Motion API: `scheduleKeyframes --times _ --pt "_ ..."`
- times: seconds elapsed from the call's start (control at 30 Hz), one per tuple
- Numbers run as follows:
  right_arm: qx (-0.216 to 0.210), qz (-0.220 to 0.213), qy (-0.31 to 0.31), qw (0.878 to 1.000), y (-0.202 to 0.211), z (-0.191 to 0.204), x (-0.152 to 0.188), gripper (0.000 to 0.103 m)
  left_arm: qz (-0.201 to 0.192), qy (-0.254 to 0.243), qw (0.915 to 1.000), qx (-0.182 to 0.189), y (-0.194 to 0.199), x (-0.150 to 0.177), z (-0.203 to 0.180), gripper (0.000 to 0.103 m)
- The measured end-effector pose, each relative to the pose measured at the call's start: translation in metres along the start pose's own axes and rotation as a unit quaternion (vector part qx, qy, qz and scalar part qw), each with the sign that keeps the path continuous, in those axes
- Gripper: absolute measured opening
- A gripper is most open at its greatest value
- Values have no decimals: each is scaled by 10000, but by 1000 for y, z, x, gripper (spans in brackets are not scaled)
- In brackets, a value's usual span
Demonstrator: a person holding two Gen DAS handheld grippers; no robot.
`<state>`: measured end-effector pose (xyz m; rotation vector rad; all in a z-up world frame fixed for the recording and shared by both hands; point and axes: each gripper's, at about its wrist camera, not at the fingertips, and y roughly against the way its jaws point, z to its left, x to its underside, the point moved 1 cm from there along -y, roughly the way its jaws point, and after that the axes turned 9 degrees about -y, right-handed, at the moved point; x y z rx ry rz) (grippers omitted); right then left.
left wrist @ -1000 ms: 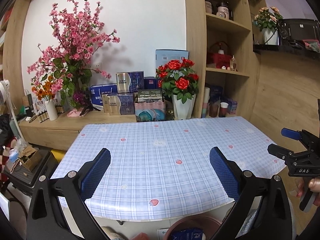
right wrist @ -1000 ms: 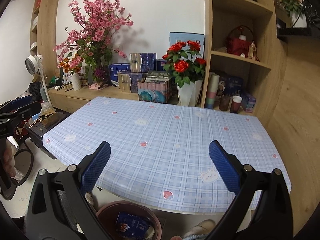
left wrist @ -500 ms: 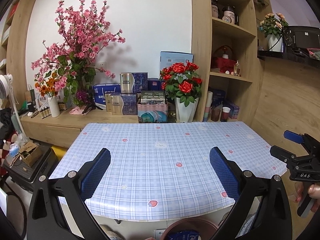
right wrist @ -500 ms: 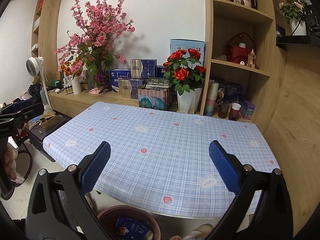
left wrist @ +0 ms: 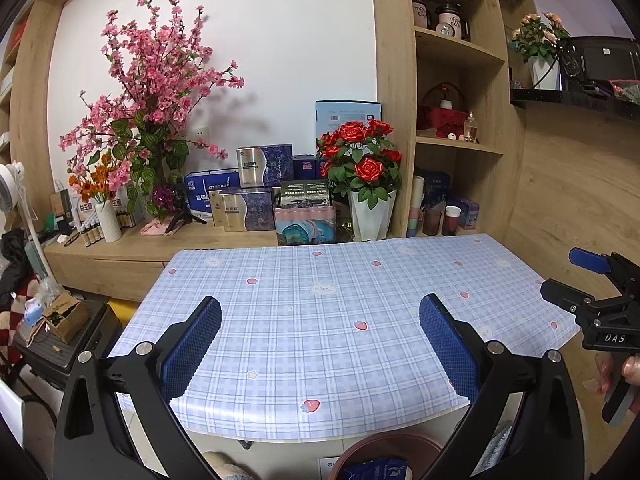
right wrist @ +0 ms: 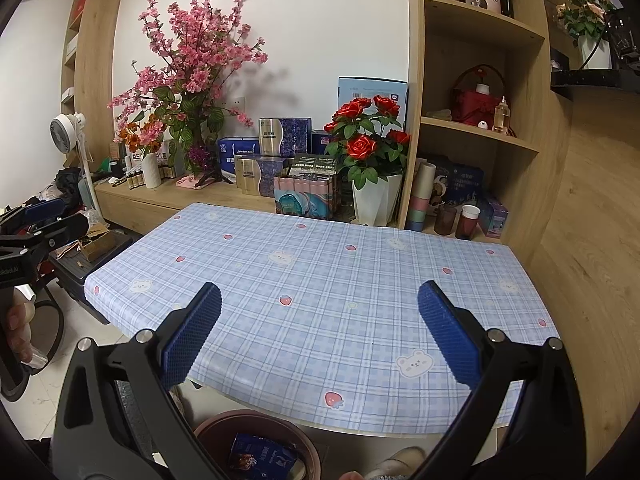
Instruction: Collect trash
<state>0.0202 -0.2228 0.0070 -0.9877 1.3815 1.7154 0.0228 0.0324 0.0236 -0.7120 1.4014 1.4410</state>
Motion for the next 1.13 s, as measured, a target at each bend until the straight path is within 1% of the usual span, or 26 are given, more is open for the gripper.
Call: scheduleKeyframes --times 0.27,0.8,0.93,1.03,1.13 --pt "-1 6 -4 10000 0 0 0 97 -48 -81 10000 -17 1 0 -2 97" --pt "20 89 -24 10000 -6 -3 12 97 69 -66 10000 -30 -4 7 -2 97" --pt "25 115 -19 9999 -8 -2 13 97 121 -40 9999 -98 -7 9 0 97" --pt "29 122 -17 9999 -8 -2 14 97 152 -79 9995 -257 -8 10 1 97" --pt "46 132 -16 9999 -9 -2 16 97 174 -88 9993 -307 -8 12 2 97"
